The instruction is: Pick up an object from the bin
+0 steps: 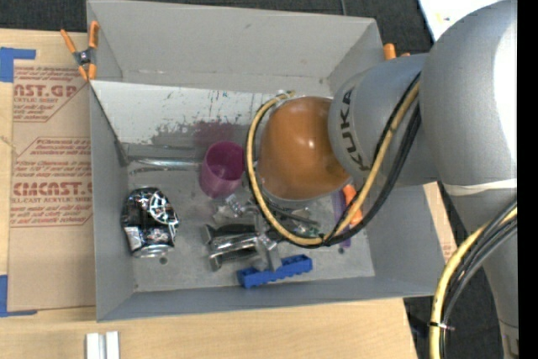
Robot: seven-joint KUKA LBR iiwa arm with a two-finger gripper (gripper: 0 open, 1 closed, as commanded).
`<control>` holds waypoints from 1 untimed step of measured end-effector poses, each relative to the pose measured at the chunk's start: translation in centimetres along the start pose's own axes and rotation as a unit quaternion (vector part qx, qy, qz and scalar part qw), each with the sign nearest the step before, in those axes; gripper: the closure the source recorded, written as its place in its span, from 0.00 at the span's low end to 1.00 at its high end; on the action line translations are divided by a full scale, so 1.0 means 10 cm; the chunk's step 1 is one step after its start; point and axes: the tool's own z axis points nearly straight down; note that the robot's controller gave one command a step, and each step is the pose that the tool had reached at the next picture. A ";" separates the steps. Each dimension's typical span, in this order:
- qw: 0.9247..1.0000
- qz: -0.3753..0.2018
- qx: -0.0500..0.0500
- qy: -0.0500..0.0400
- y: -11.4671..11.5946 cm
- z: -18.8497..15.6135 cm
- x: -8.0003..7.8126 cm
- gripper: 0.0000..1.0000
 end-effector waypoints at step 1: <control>1.000 0.023 -0.002 0.003 0.23 0.03 -0.12 1.00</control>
Offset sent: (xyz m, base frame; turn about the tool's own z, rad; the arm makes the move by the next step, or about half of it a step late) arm 0.0000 0.0000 0.0000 0.0000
